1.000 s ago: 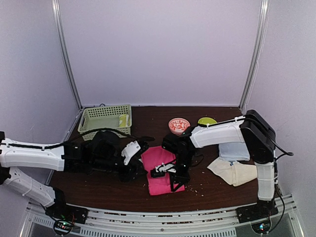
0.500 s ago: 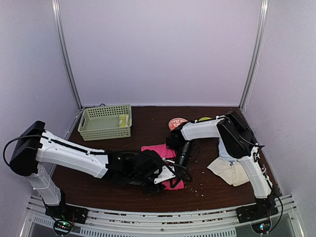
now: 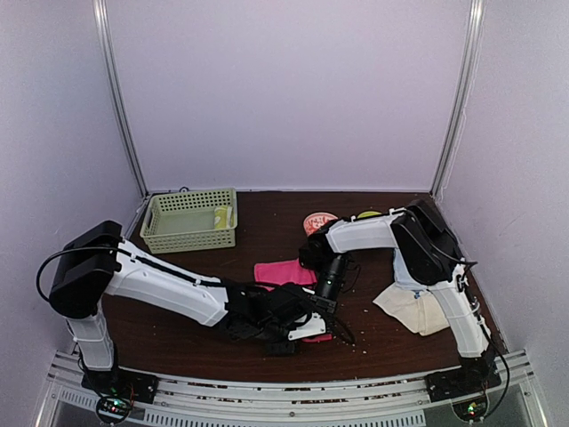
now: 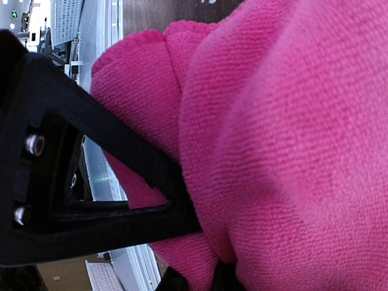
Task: Roll the towels
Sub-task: Roll the towel at the center of the board.
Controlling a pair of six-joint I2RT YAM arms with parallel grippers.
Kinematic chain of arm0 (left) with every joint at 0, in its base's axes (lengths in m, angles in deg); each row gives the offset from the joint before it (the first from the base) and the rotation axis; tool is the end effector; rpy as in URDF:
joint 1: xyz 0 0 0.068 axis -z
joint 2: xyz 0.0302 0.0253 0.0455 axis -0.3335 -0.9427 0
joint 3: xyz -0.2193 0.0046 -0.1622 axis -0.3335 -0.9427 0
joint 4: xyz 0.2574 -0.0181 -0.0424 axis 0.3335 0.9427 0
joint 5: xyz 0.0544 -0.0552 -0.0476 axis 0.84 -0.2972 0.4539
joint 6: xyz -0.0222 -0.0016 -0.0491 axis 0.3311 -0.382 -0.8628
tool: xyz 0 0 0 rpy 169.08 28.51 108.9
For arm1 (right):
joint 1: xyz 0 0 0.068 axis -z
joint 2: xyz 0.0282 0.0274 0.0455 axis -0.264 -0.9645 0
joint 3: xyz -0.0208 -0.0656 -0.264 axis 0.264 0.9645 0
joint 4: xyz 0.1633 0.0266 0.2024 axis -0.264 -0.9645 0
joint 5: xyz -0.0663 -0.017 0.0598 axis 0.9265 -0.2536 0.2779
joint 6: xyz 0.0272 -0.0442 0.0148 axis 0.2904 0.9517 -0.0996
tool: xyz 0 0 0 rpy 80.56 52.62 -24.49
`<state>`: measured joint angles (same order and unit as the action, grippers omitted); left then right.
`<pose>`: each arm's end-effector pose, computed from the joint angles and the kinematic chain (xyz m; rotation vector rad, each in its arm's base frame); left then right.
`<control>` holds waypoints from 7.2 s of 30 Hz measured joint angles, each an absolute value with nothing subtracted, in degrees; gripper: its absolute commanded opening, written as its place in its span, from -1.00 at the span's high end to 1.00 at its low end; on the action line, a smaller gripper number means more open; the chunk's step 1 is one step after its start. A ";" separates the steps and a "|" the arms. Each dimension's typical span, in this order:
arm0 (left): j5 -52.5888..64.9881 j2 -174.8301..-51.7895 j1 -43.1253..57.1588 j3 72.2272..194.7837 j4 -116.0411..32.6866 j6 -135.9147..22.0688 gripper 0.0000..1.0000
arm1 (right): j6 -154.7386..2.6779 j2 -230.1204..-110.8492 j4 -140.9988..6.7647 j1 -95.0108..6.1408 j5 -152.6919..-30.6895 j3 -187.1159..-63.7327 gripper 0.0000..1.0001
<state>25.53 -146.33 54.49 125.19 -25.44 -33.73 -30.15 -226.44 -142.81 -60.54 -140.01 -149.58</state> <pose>0.1106 -0.3602 0.1416 1.6966 1.9353 -0.1599 0.2656 0.3097 0.1068 1.4200 -1.9664 -1.2519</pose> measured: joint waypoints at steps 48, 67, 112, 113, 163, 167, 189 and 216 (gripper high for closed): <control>-43.86 -158.96 32.83 124.23 -40.50 -65.68 0.94 | -27.76 -178.04 -100.19 -78.59 -98.51 -106.67 -0.11; -43.89 -158.89 32.61 124.43 -39.45 -64.70 0.42 | -25.78 -187.25 -83.82 -82.20 -87.67 -103.57 0.59; 20.44 -138.46 55.48 123.73 -22.65 -38.16 0.11 | -30.23 -229.80 -149.57 -63.78 -132.91 -161.84 1.00; 21.27 -139.94 55.48 123.99 -22.06 -37.44 0.16 | -30.21 -229.71 -149.41 -63.75 -133.04 -161.62 1.00; -18.73 -151.42 33.86 131.84 -18.43 -43.87 0.85 | -31.52 -174.24 -129.24 -53.02 -133.48 -143.44 0.20; -32.32 -156.93 29.51 134.46 -18.60 -47.58 0.86 | -30.15 -169.11 -124.50 -60.41 -127.75 -132.68 0.21; -44.24 -163.00 27.24 137.74 -16.94 -50.23 0.87 | -25.82 -189.94 -89.74 -76.47 -91.60 -111.37 0.11; 11.67 -114.74 32.85 118.31 -19.08 -53.48 0.10 | -28.97 -209.50 -126.88 -71.10 -112.02 -139.83 0.86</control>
<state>11.67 -114.74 32.85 118.31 -19.08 -53.48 -28.97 -209.50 -126.88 -71.10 -112.02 -139.83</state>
